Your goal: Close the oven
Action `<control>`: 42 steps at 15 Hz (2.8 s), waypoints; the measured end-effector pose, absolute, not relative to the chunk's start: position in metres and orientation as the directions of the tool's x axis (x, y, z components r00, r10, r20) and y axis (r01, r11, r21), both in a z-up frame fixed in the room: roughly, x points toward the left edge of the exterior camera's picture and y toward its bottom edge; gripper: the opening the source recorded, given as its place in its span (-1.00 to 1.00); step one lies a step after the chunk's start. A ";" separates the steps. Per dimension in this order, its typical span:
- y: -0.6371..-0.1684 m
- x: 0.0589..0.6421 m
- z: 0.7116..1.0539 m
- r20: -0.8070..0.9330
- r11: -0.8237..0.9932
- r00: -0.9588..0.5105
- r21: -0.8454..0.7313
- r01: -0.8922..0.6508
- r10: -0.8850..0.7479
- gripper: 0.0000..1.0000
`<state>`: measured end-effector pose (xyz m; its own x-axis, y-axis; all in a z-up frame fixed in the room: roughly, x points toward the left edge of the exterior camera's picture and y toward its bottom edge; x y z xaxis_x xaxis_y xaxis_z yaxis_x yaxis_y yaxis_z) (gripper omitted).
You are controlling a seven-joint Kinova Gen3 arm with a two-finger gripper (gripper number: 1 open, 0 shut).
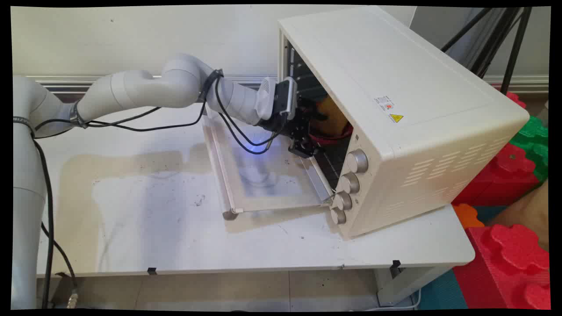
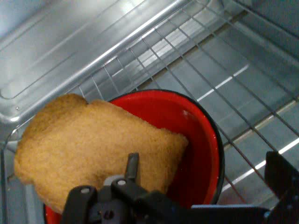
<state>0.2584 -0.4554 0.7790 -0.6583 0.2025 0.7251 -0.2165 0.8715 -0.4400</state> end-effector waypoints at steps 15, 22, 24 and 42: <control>-0.418 0.304 0.819 0.829 0.877 -0.557 -0.300 -0.375 0.046 1.00; -0.387 0.340 0.839 0.860 0.876 -0.510 -0.238 -0.420 -0.010 1.00; -0.375 0.354 0.844 0.867 0.874 -0.498 -0.220 -0.432 -0.028 1.00; -0.269 0.485 0.875 0.866 0.870 -0.482 -0.132 -0.474 -0.131 1.00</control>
